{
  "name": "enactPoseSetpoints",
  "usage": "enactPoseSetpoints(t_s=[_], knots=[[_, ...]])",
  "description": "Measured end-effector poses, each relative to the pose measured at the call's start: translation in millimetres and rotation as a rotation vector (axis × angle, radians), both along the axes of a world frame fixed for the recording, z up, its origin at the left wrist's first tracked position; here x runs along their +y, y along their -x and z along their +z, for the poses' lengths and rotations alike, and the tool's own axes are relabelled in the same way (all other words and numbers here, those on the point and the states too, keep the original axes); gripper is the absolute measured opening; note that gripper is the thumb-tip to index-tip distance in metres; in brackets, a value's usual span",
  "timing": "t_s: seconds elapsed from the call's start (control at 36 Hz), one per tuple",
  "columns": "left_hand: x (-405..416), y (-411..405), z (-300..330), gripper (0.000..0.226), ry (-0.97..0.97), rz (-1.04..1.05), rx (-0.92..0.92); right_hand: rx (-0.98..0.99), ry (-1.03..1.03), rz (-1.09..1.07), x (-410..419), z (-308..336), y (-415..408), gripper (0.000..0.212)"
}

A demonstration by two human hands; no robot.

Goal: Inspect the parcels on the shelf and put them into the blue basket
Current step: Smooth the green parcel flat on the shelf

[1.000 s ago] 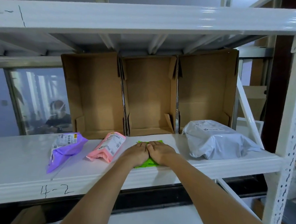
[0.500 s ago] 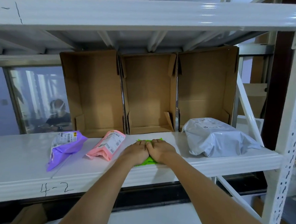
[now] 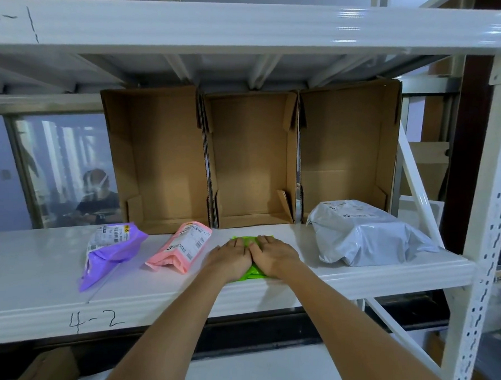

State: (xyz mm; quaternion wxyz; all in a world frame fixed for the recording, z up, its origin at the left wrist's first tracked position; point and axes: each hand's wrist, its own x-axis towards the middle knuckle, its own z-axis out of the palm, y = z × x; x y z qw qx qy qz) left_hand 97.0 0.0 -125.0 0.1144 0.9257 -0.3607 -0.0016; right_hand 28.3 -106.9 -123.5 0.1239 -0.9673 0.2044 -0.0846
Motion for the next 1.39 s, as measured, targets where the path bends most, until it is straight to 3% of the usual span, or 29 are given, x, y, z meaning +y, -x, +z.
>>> enactPoseSetpoints(t_s=[0.17, 0.28, 0.61, 0.92, 1.11, 1.25, 1.39], knots=[[1, -3, 0, 0.053, 0.006, -0.032, -0.010, 0.010, 0.079, 0.111, -3, 3, -1, 0.054], [1, -2, 1, 0.051, -0.018, -0.043, -0.021, 0.007, 0.006, 0.160, -1, 8, -4, 0.051], [1, 2, 5, 0.049, -0.050, -0.044, -0.013, 0.007, -0.051, 0.099, 1, 7, -7, 0.048], [2, 0, -4, 0.054, -0.104, 0.044, -0.084, -0.008, 0.022, -0.125, 0, -3, -7, 0.060], [30, 12, 5, 0.061, -0.121, -0.006, -0.001, 0.072, 0.024, -0.064, -2, 4, 1, 0.060], [46, 16, 15, 0.066, -0.131, -0.065, 0.089, 0.130, 0.028, 0.095, -2, 16, 30, 0.084], [48, 18, 21, 0.058, -0.090, -0.057, 0.115, 0.180, 0.085, 0.119, -3, 23, 51, 0.097]])
